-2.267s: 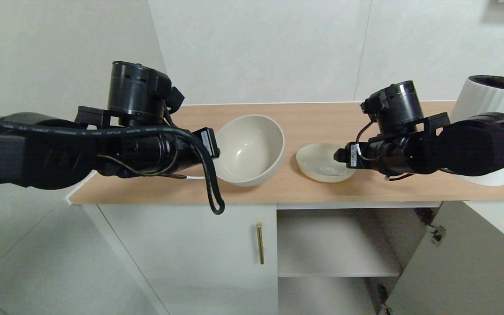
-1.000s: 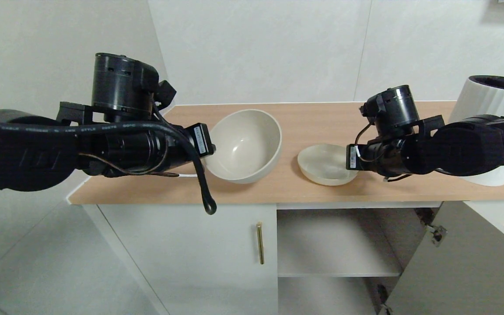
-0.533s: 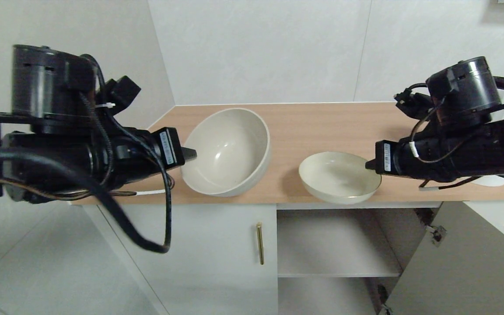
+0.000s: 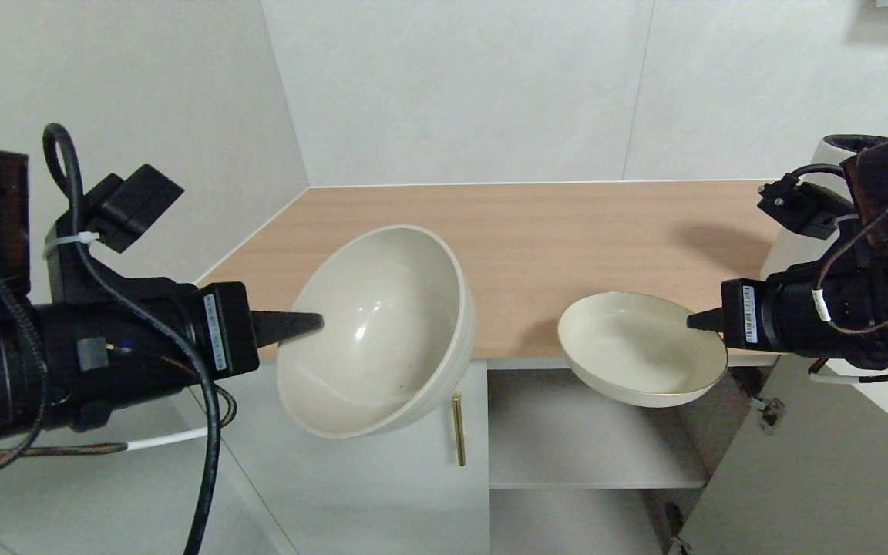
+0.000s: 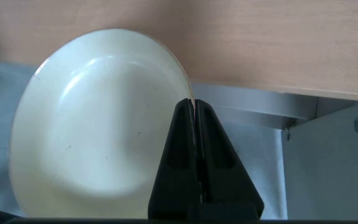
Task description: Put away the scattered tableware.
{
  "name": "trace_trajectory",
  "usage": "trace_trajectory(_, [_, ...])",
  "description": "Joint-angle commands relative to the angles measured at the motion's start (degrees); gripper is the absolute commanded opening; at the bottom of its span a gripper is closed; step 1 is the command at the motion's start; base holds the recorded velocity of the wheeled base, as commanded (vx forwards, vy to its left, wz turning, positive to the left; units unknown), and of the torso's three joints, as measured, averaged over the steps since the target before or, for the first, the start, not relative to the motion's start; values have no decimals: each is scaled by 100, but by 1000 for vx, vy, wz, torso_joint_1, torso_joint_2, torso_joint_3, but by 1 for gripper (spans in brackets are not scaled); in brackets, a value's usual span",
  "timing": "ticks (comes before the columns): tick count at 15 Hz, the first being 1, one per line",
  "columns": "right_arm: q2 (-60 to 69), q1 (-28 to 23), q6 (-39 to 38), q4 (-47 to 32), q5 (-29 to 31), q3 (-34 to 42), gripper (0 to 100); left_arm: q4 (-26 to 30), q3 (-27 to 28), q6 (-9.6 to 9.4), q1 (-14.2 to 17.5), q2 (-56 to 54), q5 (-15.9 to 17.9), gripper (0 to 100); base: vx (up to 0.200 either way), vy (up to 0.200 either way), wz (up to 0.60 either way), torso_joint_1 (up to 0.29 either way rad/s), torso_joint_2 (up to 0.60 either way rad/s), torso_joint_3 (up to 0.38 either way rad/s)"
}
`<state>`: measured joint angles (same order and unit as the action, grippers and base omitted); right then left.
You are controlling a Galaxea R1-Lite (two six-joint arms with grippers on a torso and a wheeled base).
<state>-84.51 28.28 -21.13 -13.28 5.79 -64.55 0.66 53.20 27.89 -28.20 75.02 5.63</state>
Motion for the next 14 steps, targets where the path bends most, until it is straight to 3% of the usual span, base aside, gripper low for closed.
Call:
trace_trajectory(1, [66, 11, 12, 71, 1, 65, 0, -4, -38, 6, -19, 303, -9, 0, 0, 0, 0, 0, 0, 0])
trace_trajectory(5, [31, 11, 12, 97, 10, 118, 0, -4, -38, 6, -19, 417, -27, 0, -150, 0, 0, 5, 3, 1])
trace_trajectory(14, [-128, 2, 12, 106, 19, 118, 0, -22, -64, -91, -19, 557, -36, 0, 0, 0, 0, 0, 0, 0])
